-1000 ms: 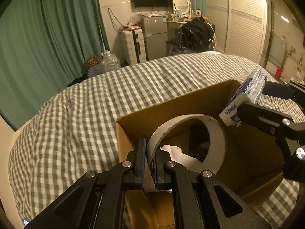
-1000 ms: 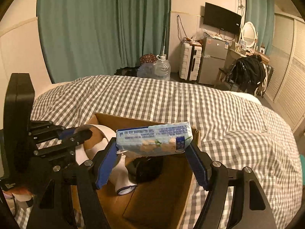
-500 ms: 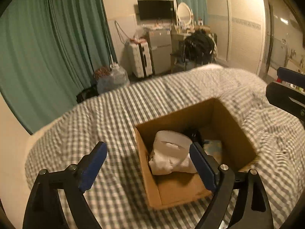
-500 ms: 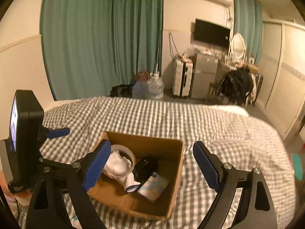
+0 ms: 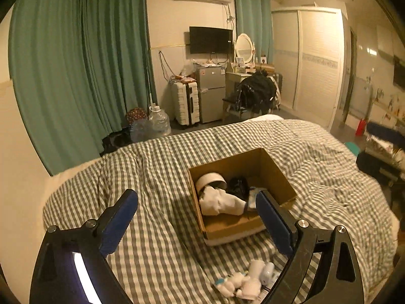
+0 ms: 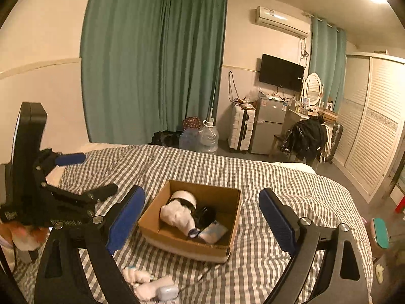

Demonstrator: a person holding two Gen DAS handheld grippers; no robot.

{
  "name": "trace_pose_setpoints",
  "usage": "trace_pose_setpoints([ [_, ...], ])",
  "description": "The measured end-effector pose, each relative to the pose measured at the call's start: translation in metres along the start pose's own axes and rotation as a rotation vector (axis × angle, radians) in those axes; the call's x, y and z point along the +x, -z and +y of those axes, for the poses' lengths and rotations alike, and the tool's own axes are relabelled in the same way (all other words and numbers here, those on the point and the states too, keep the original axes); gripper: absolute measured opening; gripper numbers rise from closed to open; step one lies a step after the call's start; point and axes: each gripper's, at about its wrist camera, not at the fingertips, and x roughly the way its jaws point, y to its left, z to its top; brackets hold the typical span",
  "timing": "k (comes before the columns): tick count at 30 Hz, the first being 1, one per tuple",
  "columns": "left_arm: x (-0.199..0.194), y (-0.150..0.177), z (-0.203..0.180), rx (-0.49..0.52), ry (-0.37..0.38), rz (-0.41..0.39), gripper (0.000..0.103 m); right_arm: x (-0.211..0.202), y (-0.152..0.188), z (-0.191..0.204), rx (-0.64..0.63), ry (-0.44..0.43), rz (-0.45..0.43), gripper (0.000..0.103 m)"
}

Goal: Organize objects
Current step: 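Grasp the white bear toy with the left tool while the right tool grasps the pale blue bottle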

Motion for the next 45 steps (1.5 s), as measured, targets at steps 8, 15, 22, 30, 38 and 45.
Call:
trace_pose_setpoints([
  [8,-0.002,0.022,0.022,-0.035,-0.027,-0.017,0.097,0.003,0.044,0.016,-0.028,-0.009,0.065,0.092],
  [15,0.017,0.047,0.022,-0.082,-0.085,-0.01,0.097,0.05,0.087,0.016,-0.014,-0.029,0.168,0.092],
  [22,0.047,0.077,0.007,-0.083,-0.074,0.067,0.097,0.081,0.119,0.015,-0.004,-0.043,0.232,0.092],
  [30,0.093,0.14,-0.02,-0.031,-0.056,0.224,0.097,0.11,0.151,0.013,0.005,-0.068,0.305,0.092],
  [38,0.129,0.186,-0.043,0.06,-0.017,0.369,0.096,0.136,0.185,0.02,-0.012,-0.096,0.413,0.091],
  [45,0.15,0.196,-0.048,0.064,0.069,0.447,0.077,0.148,0.198,0.033,-0.066,-0.156,0.477,0.085],
])
